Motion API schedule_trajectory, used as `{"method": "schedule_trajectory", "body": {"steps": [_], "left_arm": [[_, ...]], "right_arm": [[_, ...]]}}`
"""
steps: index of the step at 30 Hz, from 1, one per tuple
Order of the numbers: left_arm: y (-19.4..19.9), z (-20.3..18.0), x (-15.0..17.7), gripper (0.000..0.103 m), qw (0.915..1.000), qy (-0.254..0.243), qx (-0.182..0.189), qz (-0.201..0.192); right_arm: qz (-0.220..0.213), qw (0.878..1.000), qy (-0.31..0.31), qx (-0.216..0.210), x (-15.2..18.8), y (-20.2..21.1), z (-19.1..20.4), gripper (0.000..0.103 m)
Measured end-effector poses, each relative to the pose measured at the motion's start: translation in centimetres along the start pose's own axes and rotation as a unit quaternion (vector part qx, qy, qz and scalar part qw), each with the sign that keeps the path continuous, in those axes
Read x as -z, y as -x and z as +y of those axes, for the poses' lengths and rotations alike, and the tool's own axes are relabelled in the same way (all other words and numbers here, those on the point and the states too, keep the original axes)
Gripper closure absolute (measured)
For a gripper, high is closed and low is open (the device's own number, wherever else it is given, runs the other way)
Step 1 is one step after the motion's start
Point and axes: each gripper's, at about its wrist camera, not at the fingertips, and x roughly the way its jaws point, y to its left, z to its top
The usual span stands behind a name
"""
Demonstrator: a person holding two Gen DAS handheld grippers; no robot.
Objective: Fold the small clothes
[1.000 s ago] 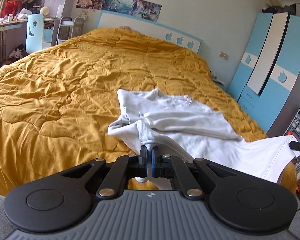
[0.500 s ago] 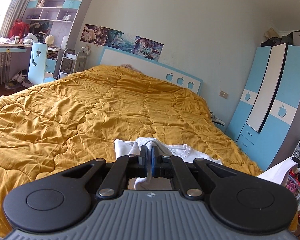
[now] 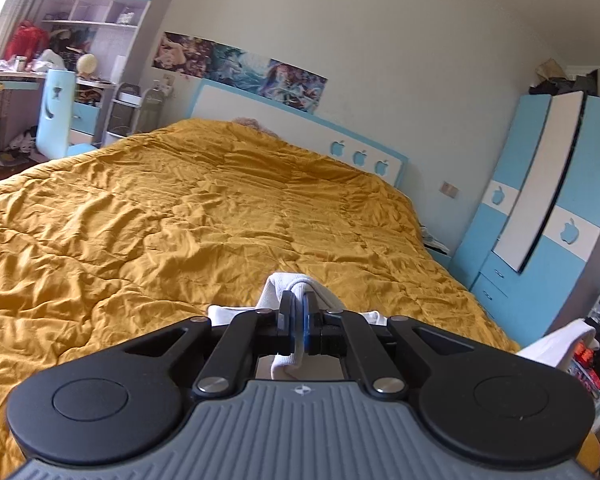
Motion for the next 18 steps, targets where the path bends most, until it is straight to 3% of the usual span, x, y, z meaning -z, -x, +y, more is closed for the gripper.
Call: {"method": "schedule_trajectory", "body": {"steps": [4,9,12,18], "left_arm": [[-3.6,2.4,-0.4,0.1,0.9972,0.068,0.0,0.032],[-7.1,5.0,-1.4,0.1,0.9921,0.108,0.01,0.062],[-10.1,7.2,-1.9,0.1,0.9815,0.151,0.054,0.104],[-14.0,10.7,-1.6,0.1,0.9665,0.217,0.038,0.131]], "right_arm": [[0.01,1.0,0.005,0.018,-1.1,-3.8,-1.1,0.1],[0.016,0.999,0.016,0.034,-2.4,-7.9,-2.2,0.1],[0.033,0.998,0.011,0.054,-3.0,-11.0,-4.1,0.1],[0.051,0.995,-0.007,0.08,-2.8,-15.9,-7.7,0.1]]}}
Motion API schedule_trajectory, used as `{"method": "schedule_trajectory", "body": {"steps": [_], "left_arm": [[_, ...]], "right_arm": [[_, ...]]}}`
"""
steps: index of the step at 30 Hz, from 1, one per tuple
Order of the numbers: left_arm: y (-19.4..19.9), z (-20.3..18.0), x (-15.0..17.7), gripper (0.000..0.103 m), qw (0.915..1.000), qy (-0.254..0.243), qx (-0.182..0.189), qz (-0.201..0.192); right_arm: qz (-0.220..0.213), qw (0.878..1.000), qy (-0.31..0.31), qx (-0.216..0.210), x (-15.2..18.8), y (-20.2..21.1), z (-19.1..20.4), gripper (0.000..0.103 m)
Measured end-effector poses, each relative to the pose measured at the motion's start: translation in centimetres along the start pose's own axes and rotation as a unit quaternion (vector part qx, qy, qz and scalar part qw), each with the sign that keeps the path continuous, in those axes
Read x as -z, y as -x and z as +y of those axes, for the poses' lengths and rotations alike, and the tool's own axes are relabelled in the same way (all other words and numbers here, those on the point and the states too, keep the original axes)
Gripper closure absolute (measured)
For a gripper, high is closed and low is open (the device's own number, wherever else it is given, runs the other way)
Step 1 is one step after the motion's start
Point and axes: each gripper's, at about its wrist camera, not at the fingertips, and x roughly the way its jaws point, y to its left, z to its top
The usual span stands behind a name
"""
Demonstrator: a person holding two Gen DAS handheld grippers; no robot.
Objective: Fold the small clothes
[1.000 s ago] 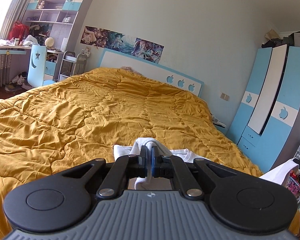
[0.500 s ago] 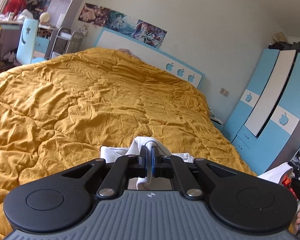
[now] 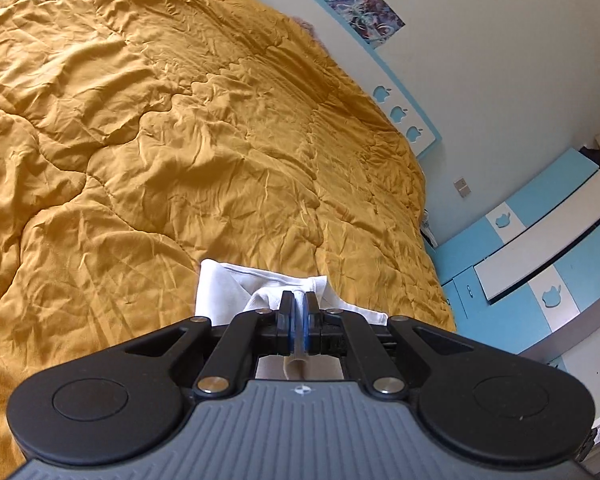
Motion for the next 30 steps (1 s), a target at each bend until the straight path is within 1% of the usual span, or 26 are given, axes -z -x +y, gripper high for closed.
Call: {"method": "schedule_trajectory", "body": {"steps": [2,4,8,12,15,17,18,19,20,21,22,23,24,25,26,28,30], "left_arm": [[-1.3,0.9,-0.9,0.1,0.9997,0.019,0.003,0.013],[-2.6,1.3,-1.5,0.1,0.9996,0.021,0.003,0.019],[-5.0,1.4,-2.2,0.1,0.9996,0.016,-0.012,0.022],[-7.0,1.2,-3.2,0.1,0.9997,0.017,0.0,0.016],[-8.6,0.9,-4.0,0.1,0.9999,0.007,-0.002,0.013],[-10.1,0.9,-4.8,0.101,0.9998,0.005,-0.014,0.012],[-10.6,0.9,-5.1,0.101,0.9996,0.006,-0.026,0.003],[-11.1,1.1,-5.5,0.1,0.9987,0.01,-0.047,-0.013],[-11.5,1.2,-5.8,0.094,0.9974,0.013,-0.067,-0.026],[-11.8,1.3,-6.0,0.089,0.9957,0.012,-0.083,-0.039],[-12.0,1.2,-6.2,0.08,0.9936,0.002,-0.101,-0.051],[-11.9,1.0,-6.0,0.078,0.9913,-0.01,-0.118,-0.057],[-11.6,0.8,-5.7,0.078,0.9897,-0.024,-0.127,-0.061],[-11.1,0.4,-5.1,0.075,0.989,-0.049,-0.124,-0.064],[-10.7,0.1,-4.5,0.071,0.9889,-0.069,-0.117,-0.06],[-9.4,-0.8,-2.9,0.066,0.9879,-0.111,-0.099,-0.044],[-7.8,-1.5,-1.4,0.064,0.9856,-0.139,-0.091,-0.031]], "right_arm": [[0.005,1.0,-0.009,0.004,0.0,-1.5,-0.9,0.1],[0.012,1.0,-0.01,0.017,-0.1,-3.4,-1.8,0.1],[0.017,0.999,-0.025,0.029,0.0,-5.8,-3.6,0.1],[0.015,0.998,-0.035,0.04,0.0,-7.6,-5.5,0.1],[0.011,0.998,-0.041,0.047,-0.4,-8.8,-6.7,0.1],[0.011,0.998,-0.04,0.055,-0.9,-10.0,-7.3,0.1],[0.011,0.998,-0.036,0.059,-1.0,-10.6,-7.5,0.1],[0.011,0.997,-0.032,0.067,-1.2,-11.4,-7.8,0.1],[0.015,0.996,-0.034,0.08,-1.4,-12.4,-8.2,0.1],[0.023,0.995,-0.044,0.09,-1.4,-13.2,-8.6,0.095],[0.034,0.994,-0.052,0.095,-1.3,-14.0,-8.9,0.079],[0.037,0.994,-0.039,0.1,-1.2,-14.4,-8.8,0.067],[0.031,0.992,-0.007,0.121,-1.1,-14.5,-8.3,0.039],[0.013,0.985,0.028,0.168,-0.7,-14.1,-7.5,0.019],[-0.003,0.981,0.042,0.189,-0.6,-13.6,-7.2,0.022],[0.0,0.984,0.028,0.178,-0.7,-12.2,-7.6,0.023],[0.01,0.985,0.023,0.169,-0.5,-10.3,-7.5,0.023]]}}
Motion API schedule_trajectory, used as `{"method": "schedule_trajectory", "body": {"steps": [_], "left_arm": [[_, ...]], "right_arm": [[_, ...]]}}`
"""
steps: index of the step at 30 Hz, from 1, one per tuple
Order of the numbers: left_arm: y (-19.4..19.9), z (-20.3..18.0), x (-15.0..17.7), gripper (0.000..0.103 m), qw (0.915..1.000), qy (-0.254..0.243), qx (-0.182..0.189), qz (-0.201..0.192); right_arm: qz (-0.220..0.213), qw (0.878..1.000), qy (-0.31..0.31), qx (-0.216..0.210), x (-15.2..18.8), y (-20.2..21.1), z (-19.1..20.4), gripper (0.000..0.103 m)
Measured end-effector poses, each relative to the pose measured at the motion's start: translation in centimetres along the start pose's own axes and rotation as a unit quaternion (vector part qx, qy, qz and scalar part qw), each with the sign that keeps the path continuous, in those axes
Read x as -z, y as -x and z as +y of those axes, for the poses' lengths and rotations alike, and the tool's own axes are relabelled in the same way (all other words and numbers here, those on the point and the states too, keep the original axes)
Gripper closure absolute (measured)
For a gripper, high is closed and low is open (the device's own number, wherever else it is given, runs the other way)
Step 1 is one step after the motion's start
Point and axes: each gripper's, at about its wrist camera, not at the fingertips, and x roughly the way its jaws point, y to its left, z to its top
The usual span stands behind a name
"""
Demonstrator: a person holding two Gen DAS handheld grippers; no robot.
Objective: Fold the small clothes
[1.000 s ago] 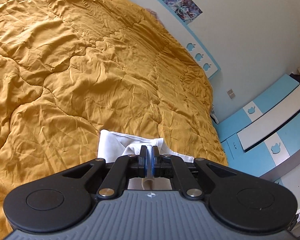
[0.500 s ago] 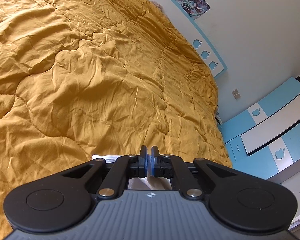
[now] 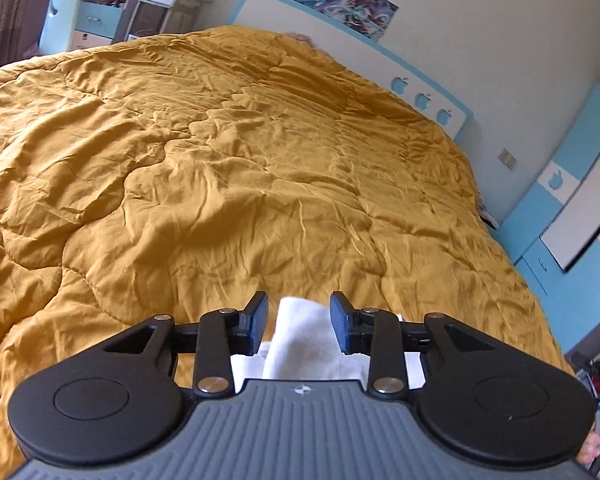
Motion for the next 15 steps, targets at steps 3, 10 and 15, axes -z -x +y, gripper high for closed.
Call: {"method": "schedule_trajectory", "body": {"steps": [3,10,15], "left_arm": [[3.7,-1.3,2.1,0.064,0.9996,-0.022,0.019,0.003],[10.8,-2.2,8.5,0.058,0.9887,0.052,0.14,0.012],[11.3,-2.0,14.3,0.058,0.9876,0.053,0.146,0.022]], "right_arm": [[0.003,0.999,0.019,-0.028,1.1,4.3,-0.1,0.023],[0.0,0.994,-0.001,-0.106,6.7,14.2,-0.2,0.021],[0.057,0.988,-0.074,-0.126,13.0,16.2,-2.5,0.021]]}}
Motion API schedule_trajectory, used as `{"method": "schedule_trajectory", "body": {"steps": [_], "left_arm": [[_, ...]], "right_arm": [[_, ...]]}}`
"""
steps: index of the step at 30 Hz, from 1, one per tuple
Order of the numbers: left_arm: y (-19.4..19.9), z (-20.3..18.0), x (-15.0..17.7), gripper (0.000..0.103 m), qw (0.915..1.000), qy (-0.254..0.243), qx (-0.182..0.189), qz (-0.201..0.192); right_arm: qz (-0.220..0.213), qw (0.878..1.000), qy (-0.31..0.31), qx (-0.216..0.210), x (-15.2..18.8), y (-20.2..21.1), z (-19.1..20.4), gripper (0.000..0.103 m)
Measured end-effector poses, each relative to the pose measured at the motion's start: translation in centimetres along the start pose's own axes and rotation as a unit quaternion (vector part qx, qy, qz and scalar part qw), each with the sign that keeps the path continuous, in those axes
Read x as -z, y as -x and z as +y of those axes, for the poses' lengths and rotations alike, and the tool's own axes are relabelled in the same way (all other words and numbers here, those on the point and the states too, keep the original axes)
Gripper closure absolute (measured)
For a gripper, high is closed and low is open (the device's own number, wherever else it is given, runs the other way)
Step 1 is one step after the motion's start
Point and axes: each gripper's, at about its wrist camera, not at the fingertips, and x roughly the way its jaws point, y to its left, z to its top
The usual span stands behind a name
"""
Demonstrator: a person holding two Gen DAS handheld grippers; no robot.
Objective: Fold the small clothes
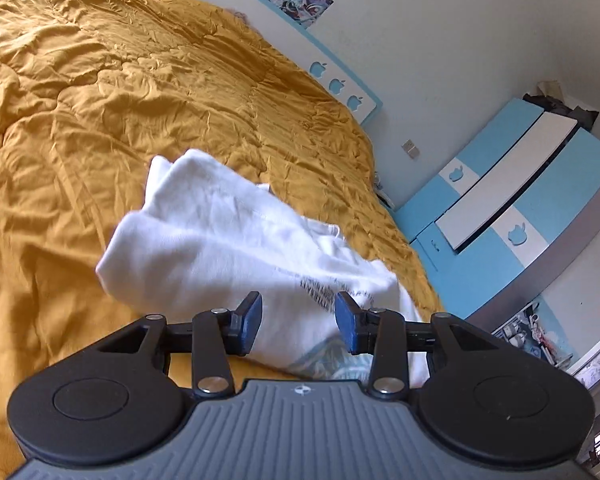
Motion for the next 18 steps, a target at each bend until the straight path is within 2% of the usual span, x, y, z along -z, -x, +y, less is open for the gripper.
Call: {"method": "schedule_trajectory", "body": {"steps": [1,4,7,9,11,14,18], "left_arm": [[-0.3,0.3,0.7,0.058,0.9998,0.004,-0.015,0.008],[-1.1,1.5,1.5,0.06,0.999,0.02,-0.041,0.001],[-1.6,3.9,2.2,0.06,0.9937,0.084,-0.074,0.003],[-1.3,5.8,2.5,0.064,0.988,0.141,-0.063,-0.007],[-1.1,7.1,2.2,0.064,0.9831,0.177,-0.043,-0.019],[-1.6,8.7,1.6,0.063,0.9755,0.216,-0.027,-0.035],[-2.7,10.4,1.3,0.063,0.9664,0.254,-0.016,-0.04]], "right_arm": [[0.01,1.0,-0.003,0.009,1.1,0.0,-0.5,0.021],[0.023,0.999,0.002,0.039,2.0,-0.7,-0.9,0.026],[0.006,0.999,-0.024,0.031,2.6,-0.9,-1.7,0.026],[0.003,0.999,-0.034,0.03,2.9,-0.9,-2.0,0.027],[0.002,0.999,-0.042,0.028,2.8,-0.9,-2.2,0.026],[-0.002,0.998,-0.066,0.013,2.7,-1.5,-3.0,0.022],[-0.029,0.995,-0.098,-0.004,2.6,-2.2,-4.0,0.024]]}}
